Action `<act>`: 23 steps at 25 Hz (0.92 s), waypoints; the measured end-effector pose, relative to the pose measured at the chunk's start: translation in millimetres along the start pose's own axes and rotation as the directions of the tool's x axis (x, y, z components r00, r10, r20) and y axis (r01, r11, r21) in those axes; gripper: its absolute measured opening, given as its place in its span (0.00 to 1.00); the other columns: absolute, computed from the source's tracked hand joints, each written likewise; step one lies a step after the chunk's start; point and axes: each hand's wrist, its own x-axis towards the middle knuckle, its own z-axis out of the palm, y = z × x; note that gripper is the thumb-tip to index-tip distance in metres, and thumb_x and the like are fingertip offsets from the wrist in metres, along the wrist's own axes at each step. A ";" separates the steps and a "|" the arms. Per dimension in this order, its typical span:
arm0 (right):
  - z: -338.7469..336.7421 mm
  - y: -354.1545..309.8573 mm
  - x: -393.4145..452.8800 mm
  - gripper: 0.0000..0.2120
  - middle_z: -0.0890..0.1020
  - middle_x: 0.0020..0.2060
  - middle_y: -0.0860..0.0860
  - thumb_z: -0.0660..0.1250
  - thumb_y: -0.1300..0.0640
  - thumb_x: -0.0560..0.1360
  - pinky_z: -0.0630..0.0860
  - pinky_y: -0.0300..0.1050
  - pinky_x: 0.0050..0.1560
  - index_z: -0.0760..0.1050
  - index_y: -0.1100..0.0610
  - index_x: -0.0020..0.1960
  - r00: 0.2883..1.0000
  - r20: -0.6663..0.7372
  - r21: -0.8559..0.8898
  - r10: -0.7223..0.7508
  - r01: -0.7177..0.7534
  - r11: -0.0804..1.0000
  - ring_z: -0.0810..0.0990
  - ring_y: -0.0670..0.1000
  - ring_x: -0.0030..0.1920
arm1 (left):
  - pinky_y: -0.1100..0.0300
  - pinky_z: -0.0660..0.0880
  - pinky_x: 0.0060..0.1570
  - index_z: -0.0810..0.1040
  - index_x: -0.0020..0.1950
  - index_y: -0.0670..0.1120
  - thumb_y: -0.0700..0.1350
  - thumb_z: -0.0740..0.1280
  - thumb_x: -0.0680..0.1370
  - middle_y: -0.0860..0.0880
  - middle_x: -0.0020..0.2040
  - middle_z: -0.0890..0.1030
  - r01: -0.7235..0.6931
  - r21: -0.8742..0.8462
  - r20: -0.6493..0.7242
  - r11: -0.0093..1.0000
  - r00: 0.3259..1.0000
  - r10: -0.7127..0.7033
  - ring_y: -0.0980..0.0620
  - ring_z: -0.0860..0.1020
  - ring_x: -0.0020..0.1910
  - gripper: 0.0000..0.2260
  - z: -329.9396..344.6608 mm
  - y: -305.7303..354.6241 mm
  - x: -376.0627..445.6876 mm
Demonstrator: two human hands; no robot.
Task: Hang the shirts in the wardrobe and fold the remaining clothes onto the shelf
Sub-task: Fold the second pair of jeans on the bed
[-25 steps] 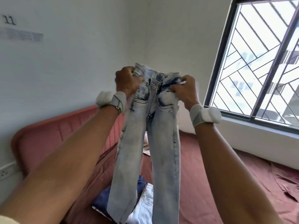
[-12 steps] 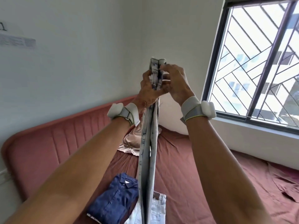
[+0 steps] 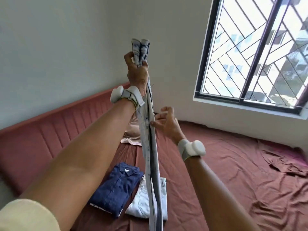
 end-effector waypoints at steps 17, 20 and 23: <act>106.6 41.7 -94.4 0.10 0.75 0.40 0.54 0.65 0.64 0.73 0.68 0.48 0.37 0.67 0.60 0.52 0.987 -0.158 -0.234 0.018 -0.055 0.971 0.74 0.55 0.36 | 0.52 0.75 0.54 0.71 0.65 0.44 0.35 0.64 0.73 0.43 0.55 0.75 -0.140 0.011 -0.135 0.990 0.981 0.141 0.45 0.76 0.53 0.21 -14.2 -1.7 -18.2; 94.1 53.4 -103.9 0.23 0.73 0.31 0.51 0.64 0.68 0.71 0.66 0.45 0.29 0.60 0.52 0.60 0.921 -0.383 -0.067 0.074 -0.107 0.992 0.71 0.52 0.28 | 0.54 0.74 0.53 0.71 0.66 0.42 0.34 0.65 0.73 0.42 0.56 0.75 -0.166 -0.036 -0.145 0.986 0.977 0.159 0.45 0.76 0.53 0.21 -3.3 3.2 -26.6; 57.2 83.2 -106.8 0.18 0.75 0.31 0.52 0.71 0.60 0.72 0.62 0.43 0.32 0.71 0.61 0.59 0.947 -0.212 -0.146 0.240 -0.273 0.951 0.72 0.52 0.31 | 0.56 0.73 0.50 0.71 0.64 0.43 0.36 0.64 0.73 0.44 0.55 0.78 -0.197 -0.057 -0.146 0.979 0.972 0.187 0.48 0.76 0.49 0.19 20.6 1.4 -41.5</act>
